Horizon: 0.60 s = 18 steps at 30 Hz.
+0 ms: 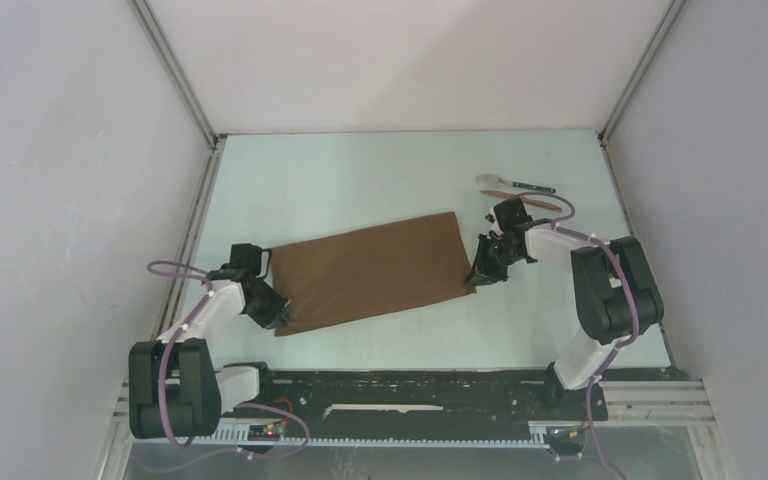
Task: Fold the napkin into a case and place the utensils inside
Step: Fold and flatten the napkin at the center of the board.
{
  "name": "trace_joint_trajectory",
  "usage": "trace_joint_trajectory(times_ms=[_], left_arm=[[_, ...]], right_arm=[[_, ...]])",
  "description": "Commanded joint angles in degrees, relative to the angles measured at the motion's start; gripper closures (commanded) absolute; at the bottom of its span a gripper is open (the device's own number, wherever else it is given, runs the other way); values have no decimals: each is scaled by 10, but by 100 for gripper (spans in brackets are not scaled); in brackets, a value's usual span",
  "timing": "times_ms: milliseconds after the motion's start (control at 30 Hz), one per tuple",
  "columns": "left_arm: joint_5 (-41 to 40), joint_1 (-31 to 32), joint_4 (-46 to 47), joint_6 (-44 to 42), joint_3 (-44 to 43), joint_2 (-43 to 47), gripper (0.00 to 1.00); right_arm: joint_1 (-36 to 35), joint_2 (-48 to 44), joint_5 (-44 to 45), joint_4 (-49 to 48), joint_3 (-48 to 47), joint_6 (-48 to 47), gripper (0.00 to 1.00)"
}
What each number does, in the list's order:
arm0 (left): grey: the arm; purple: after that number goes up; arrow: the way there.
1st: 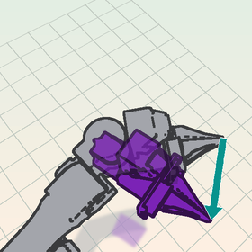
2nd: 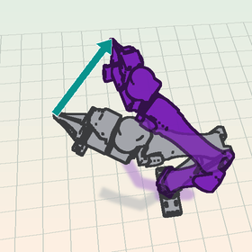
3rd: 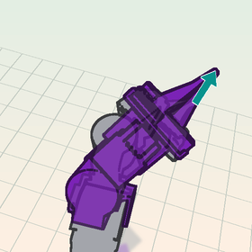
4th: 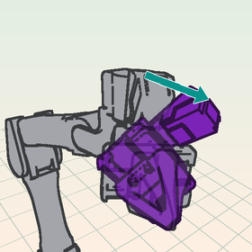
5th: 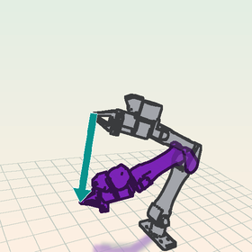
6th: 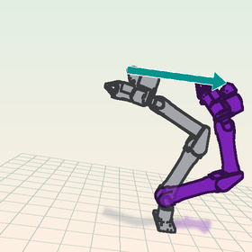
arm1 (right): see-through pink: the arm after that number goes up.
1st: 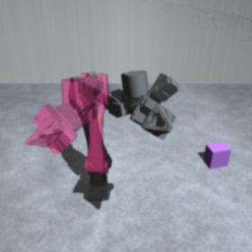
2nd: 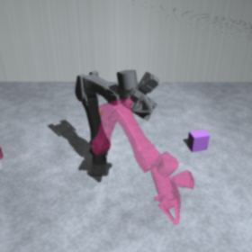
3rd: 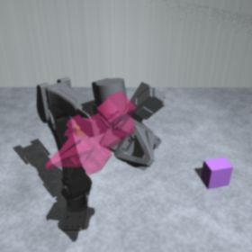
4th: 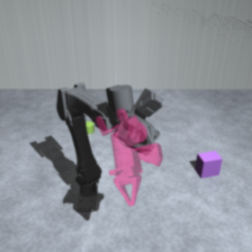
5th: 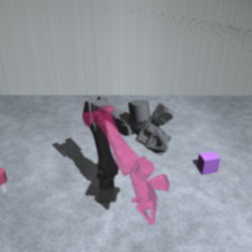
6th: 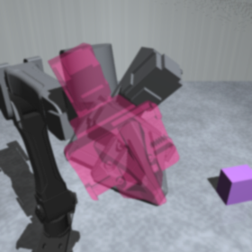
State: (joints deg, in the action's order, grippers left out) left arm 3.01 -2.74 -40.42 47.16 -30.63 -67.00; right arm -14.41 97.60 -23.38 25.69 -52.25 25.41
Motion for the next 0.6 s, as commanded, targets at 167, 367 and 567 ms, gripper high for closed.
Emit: trace_joint_trajectory(times_ms=[167,367,567], left_arm=[[-8,2,-11,3,-7,20,86],[4,2,-25,5,-8,31,86],[2,2,-45,7,-22,45,89]], right_arm=[[-8,-29,33,56,-50,-9,65],[-17,-81,102,98,-63,-32,44],[-36,-102,115,107,-63,-39,43]])
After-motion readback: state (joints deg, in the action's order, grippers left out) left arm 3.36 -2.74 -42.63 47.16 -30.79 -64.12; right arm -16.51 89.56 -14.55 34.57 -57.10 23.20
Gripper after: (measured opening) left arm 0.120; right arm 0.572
